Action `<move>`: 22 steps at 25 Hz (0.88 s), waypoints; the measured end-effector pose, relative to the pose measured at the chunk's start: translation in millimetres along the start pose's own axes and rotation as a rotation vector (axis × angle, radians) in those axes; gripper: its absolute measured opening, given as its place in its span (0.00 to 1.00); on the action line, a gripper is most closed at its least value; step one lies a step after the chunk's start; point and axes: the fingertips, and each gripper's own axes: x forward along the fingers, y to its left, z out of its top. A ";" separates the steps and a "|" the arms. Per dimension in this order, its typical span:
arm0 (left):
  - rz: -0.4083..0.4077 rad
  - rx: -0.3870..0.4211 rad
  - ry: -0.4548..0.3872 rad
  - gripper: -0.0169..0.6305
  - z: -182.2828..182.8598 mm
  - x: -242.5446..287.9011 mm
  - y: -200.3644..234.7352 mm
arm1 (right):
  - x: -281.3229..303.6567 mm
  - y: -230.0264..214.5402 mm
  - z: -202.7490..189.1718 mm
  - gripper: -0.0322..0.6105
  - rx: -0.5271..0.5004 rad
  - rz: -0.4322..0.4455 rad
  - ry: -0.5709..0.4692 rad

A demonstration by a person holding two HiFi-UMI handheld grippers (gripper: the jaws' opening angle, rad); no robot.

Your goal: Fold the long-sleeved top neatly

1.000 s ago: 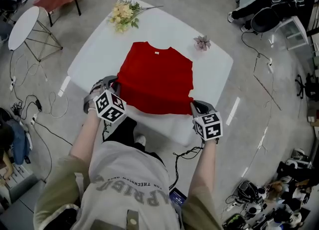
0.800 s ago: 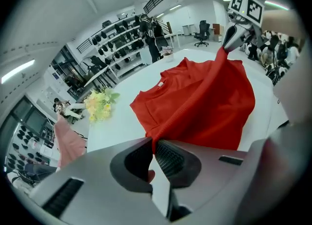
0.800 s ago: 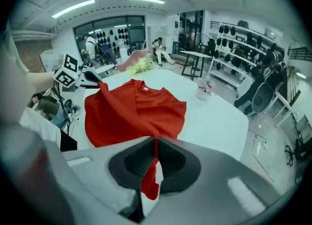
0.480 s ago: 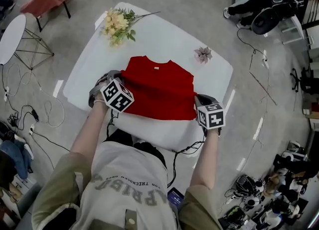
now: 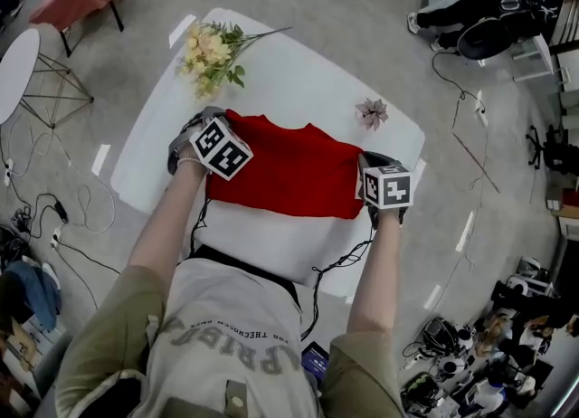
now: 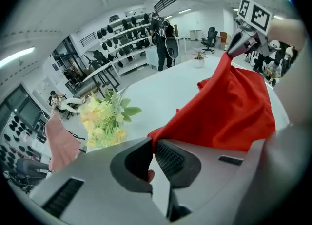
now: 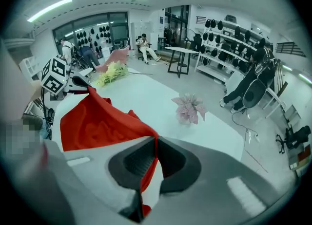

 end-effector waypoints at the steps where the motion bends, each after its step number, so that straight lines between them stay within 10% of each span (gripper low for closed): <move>1: -0.011 -0.002 0.017 0.06 0.8 6.2 0.7 | 6.6 -1.4 0.9 0.08 0.005 0.004 0.019; 10: 0.006 -0.132 0.046 0.21 -5.0 22.8 5.9 | 38.7 -11.5 5.9 0.13 0.031 0.017 0.012; 14: -0.007 -0.265 0.003 0.45 -17.3 2.4 11.9 | 18.8 -5.9 10.3 0.46 0.027 0.094 -0.080; 22: 0.104 -0.424 -0.028 0.48 -86.3 -58.9 -2.5 | -49.0 0.7 -69.3 0.46 0.118 0.206 -0.180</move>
